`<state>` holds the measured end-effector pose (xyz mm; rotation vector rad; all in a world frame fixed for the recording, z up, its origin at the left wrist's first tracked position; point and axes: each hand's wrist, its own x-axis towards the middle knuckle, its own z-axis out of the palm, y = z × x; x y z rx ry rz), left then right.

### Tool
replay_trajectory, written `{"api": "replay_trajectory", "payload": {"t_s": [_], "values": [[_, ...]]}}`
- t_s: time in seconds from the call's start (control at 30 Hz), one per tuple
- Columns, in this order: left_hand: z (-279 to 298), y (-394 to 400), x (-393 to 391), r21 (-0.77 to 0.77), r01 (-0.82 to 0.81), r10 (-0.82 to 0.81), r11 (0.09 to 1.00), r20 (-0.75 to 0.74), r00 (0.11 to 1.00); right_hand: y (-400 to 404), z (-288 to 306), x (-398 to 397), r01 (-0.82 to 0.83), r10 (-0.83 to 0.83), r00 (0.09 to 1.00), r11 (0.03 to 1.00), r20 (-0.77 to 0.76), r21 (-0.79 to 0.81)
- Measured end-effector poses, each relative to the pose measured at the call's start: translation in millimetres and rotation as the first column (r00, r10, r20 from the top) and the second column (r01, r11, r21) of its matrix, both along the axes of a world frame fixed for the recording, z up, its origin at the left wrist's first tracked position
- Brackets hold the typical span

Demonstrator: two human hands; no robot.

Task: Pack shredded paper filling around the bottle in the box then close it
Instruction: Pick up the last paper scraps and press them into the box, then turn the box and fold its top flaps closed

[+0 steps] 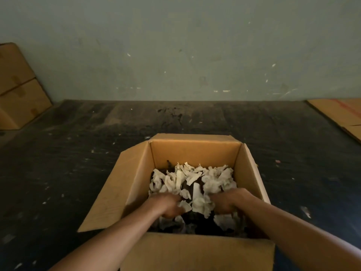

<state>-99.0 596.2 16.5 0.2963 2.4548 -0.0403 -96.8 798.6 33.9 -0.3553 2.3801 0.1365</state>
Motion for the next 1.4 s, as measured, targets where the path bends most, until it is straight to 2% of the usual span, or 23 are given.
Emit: {"api": "replay_trajectory", "payload": {"t_s": [0.07, 0.2, 0.33, 0.4, 0.43, 0.5, 0.53, 0.6, 0.67, 0.73, 0.8, 0.87, 0.9, 0.93, 0.97, 1.0, 1.03, 1.07, 1.13, 1.2, 1.27, 1.33, 1.4], "values": [[-14, 0, 2, -0.042, 0.006, -0.005, 0.999, 0.012, 1.000, 2, -10, 8, -0.018, 0.018, 1.000, 0.999, 0.017, 0.033], [-8, 6, 4, -0.083, -0.014, 0.013, 0.996, -0.007, 1.000, 11, 1, -4, 0.086, -0.083, 0.995, 0.995, 0.056, -0.059], [14, 0, 16, -0.084, 0.011, -0.021, 0.996, -0.119, 0.993, 13, 30, -6, 0.071, -0.082, 0.994, 0.986, -0.072, -0.152], [16, -3, 16, -0.090, 0.035, -0.050, 0.995, -0.166, 0.985, 7, 34, 5, 0.048, -0.053, 0.998, 0.985, -0.029, -0.165], [15, -4, 17, -0.108, 0.047, -0.060, 0.993, -0.120, 0.991, 2, 29, 16, 0.026, -0.018, 0.998, 0.989, 0.054, -0.143], [8, -8, 21, -0.158, 0.055, -0.038, 0.986, 0.113, 0.993, -8, 9, 37, -0.034, 0.041, 0.990, 0.998, 0.137, -0.054], [4, -9, 23, -0.185, 0.066, -0.024, 0.980, 0.223, 0.974, -11, 1, 45, -0.068, 0.070, 0.993, 0.997, 0.091, -0.020], [6, -11, 32, -0.204, 0.071, 0.000, 0.976, 0.331, 0.944, -12, -6, 55, -0.038, 0.039, 0.999, 0.999, 0.031, -0.038], [12, -13, 36, -0.182, 0.039, 0.021, 0.983, 0.315, 0.949, -12, 3, 53, -0.080, 0.084, 0.989, 0.996, 0.123, -0.034], [18, -14, 34, -0.139, 0.015, 0.019, 0.990, 0.240, 0.971, -10, 20, 49, -0.018, 0.037, 0.981, 0.995, 0.192, -0.101], [27, -17, 28, -0.108, 0.040, -0.023, 0.993, 0.150, 0.988, -3, 36, 42, 0.085, -0.054, 0.992, 0.954, 0.111, -0.289], [38, -25, 27, -0.024, 0.039, -0.040, 0.999, -0.055, 0.998, 9, 55, 37, 0.173, -0.262, 0.961, 0.820, -0.091, -0.545], [42, -32, 26, 0.084, 0.019, 0.001, 0.996, -0.230, 0.973, 16, 62, 37, 0.183, -0.421, 0.884, 0.712, -0.204, -0.678], [46, -39, 27, 0.201, 0.020, 0.066, 0.979, -0.412, 0.909, 26, 67, 39, 0.146, -0.583, 0.759, 0.586, -0.290, -0.797], [49, -47, 27, 0.282, 0.047, 0.131, 0.958, -0.579, 0.805, 39, 68, 40, 0.088, -0.722, 0.610, 0.472, -0.327, -0.877], [49, -55, 25, 0.281, 0.073, 0.154, 0.957, -0.704, 0.694, 53, 65, 41, 0.052, -0.815, 0.486, 0.386, -0.314, -0.921], [46, -63, 23, 0.219, 0.057, 0.136, 0.974, -0.770, 0.623, 67, 59, 43, 0.072, -0.876, 0.397, 0.327, -0.274, -0.942], [42, -70, 21, 0.152, -0.001, 0.120, 0.988, -0.777, 0.618, 81, 51, 45, 0.142, -0.923, 0.328, 0.259, -0.201, -0.955], [37, -81, 19, 0.153, -0.139, 0.205, 0.978, -0.643, 0.738, 102, 29, 56, 0.373, -0.982, 0.188, 0.055, 0.018, -0.926], [34, -85, 18, 0.256, -0.255, 0.349, 0.933, -0.459, 0.817, 113, 4, 75, 0.610, -0.958, 0.064, -0.185, 0.281, -0.770], [30, -86, 18, 0.337, -0.268, 0.396, 0.902, -0.403, 0.825, 117, -23, 98, 0.738, -0.815, -0.050, -0.420, 0.578, -0.528], [29, -84, 17, 0.378, -0.261, 0.413, 0.888, -0.408, 0.814, 117, -40, 115, 0.753, -0.666, -0.100, -0.537, 0.739, -0.381], [31, -83, 18, 0.394, -0.282, 0.439, 0.874, -0.395, 0.807, 120, -44, 125, 0.730, -0.608, -0.082, -0.576, 0.789, -0.368]]}}
